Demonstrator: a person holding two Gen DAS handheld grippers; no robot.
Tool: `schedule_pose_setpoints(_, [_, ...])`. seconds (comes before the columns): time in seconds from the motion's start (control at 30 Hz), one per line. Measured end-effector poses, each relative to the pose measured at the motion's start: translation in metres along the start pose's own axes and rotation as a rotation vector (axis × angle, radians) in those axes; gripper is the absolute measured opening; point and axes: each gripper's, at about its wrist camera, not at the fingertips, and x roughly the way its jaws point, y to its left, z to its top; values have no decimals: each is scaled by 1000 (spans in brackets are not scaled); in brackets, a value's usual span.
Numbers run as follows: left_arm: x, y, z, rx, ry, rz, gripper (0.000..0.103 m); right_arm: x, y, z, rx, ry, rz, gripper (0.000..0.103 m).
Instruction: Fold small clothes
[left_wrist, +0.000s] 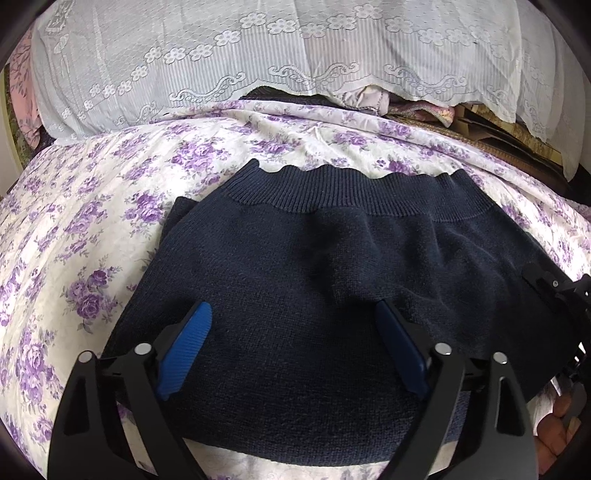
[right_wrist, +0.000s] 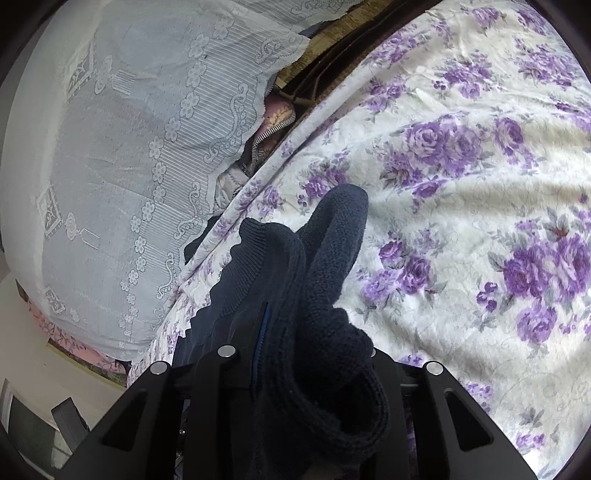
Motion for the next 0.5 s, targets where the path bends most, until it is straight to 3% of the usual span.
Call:
schedule_pose_setpoints(0.27, [0, -3, 0, 22, -4, 5, 83, 10, -16, 5, 97, 11, 5, 26])
schedule_pose_setpoints(0.5, [0, -1, 0, 13, -4, -7, 82, 17, -17, 10, 97, 3, 25, 22])
